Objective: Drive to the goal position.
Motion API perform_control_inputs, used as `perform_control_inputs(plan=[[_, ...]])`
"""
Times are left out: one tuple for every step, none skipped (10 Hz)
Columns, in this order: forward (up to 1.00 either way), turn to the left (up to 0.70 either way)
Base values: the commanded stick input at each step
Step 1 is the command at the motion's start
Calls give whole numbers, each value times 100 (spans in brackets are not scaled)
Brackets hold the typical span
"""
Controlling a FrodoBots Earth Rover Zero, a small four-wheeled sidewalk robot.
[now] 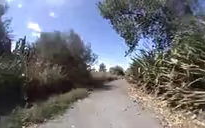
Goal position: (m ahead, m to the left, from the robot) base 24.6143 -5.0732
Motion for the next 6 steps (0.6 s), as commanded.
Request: perform_control_inputs(plan=[[85,0],[85,0],[85,1],[85,2],[85,3],[85,1]])
